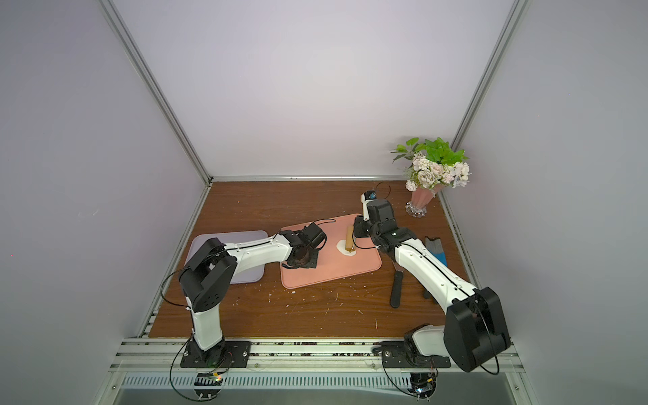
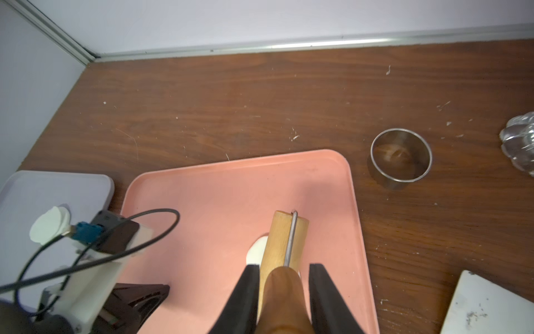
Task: Roll out the dumpling wrappers from the dough
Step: Flatten out the dough on the work surface.
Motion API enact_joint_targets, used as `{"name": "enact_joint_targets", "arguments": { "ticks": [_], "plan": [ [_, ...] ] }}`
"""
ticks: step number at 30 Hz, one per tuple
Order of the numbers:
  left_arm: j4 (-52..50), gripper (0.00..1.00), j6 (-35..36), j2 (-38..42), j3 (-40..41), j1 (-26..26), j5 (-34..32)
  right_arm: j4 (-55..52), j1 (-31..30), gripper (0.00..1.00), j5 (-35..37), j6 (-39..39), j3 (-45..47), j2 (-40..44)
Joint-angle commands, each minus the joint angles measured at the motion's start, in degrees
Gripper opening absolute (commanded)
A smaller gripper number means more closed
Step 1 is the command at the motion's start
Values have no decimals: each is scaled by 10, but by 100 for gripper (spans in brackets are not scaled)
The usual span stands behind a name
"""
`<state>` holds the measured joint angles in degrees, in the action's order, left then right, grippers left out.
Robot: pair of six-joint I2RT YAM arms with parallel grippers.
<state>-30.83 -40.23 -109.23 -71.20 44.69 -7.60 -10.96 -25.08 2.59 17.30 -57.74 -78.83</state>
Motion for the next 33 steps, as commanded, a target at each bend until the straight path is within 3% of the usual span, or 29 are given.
{"name": "enact_joint_targets", "arguments": {
  "ticks": [1,14,26,33],
  "plan": [
    [-22,0,7,-22,25,-7,24,46,2,0,-40,-8,-13,-10],
    [-21,0,6,-27,29,-7,23,35,-1,0,-23,-15,25,-126],
    [-21,0,5,-30,30,-8,22,79,-39,0,-3,3,106,-129],
    [-21,0,0,-26,38,-7,18,82,-39,0,-47,1,69,-103]
  ]
}}
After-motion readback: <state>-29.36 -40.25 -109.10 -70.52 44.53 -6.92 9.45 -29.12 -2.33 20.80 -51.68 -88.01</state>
